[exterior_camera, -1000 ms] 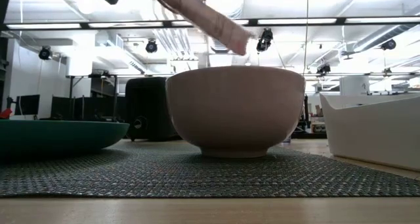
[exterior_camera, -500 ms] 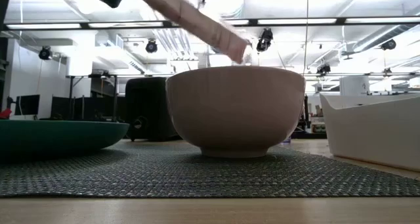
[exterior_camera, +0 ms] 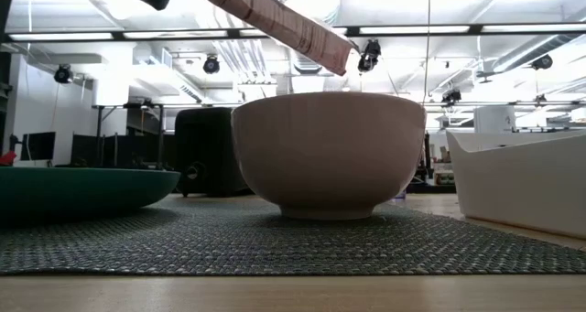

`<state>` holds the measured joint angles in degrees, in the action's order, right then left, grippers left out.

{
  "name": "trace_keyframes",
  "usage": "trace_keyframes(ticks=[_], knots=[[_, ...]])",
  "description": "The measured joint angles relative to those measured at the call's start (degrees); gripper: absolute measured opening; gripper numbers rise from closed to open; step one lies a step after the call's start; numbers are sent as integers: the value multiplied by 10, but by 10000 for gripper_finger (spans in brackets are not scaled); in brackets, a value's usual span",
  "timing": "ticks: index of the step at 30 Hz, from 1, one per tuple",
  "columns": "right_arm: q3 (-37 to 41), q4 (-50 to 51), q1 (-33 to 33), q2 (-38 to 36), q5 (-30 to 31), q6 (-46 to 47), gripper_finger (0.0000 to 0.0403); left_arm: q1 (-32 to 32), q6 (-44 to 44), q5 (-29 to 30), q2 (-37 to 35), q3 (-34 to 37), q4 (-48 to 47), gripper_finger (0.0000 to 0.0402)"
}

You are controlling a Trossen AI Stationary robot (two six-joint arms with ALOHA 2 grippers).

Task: Arrange a breakfast setting
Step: Pour the cereal into the white bowl

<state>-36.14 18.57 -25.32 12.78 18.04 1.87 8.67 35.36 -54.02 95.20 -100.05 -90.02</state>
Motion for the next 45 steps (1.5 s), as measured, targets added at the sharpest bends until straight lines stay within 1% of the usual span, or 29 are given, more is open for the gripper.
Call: trace_keyframes(ticks=[5, 8, 10, 12, 18, 19, 21, 22, 25, 29, 32, 34, 36, 40, 43, 44, 45], knots=[[0, 0, 0, 0, 0, 0, 22, -2, -6, 1, 0, 0, 0, 0], [0, 0, 0, 0, 0, 1, 22, -20, -5, -3, -1, 0, 0, 0], [0, 3, 0, 0, 0, 2, 22, -33, -22, -3, -8, 1, 0, 0], [0, 5, 0, 0, 0, 1, 22, -38, -30, 7, -15, 1, 0, 0], [0, 5, 0, 0, 0, 2, 22, -27, -4, 38, -9, 1, 0, 0], [0, 5, 0, 0, 0, 5, 22, -28, 6, 28, -7, 1, -1, 0], [0, 5, 0, 0, 0, 9, 22, -24, 18, -19, -1, 1, 0, 0], [0, 5, 0, 0, 0, 9, 22, -21, 21, -26, 0, -1, 1, 0], [0, 5, 0, 0, 0, 7, 22, -12, 34, 1, -5, -3, -2, 0], [0, 9, 0, 0, 0, 2, 22, -12, 42, -6, 1, 0, 1, 0], [0, 9, 0, 0, 0, 4, 22, -16, 30, 28, -7, -4, 0, 0], [0, 8, 0, 0, 0, 11, 22, -21, 33, 29, -7, -3, 0, 0], [0, 6, 0, 0, 0, 11, 22, -22, 48, 16, -4, -2, 0, 0], [0, 5, 0, 0, 0, 10, 22, -23, 35, 38, -7, -1, 0, 0], [0, 6, 0, 0, 0, 7, 22, -21, 37, 20, -3, 0, 0, 0], [0, 7, 0, 0, 0, 6, 22, -18, 33, 24, -3, -1, 0, 0], [0, 6, 0, 0, 0, 6, 22, -18, 27, 40, -4, -1, 1, 0]])
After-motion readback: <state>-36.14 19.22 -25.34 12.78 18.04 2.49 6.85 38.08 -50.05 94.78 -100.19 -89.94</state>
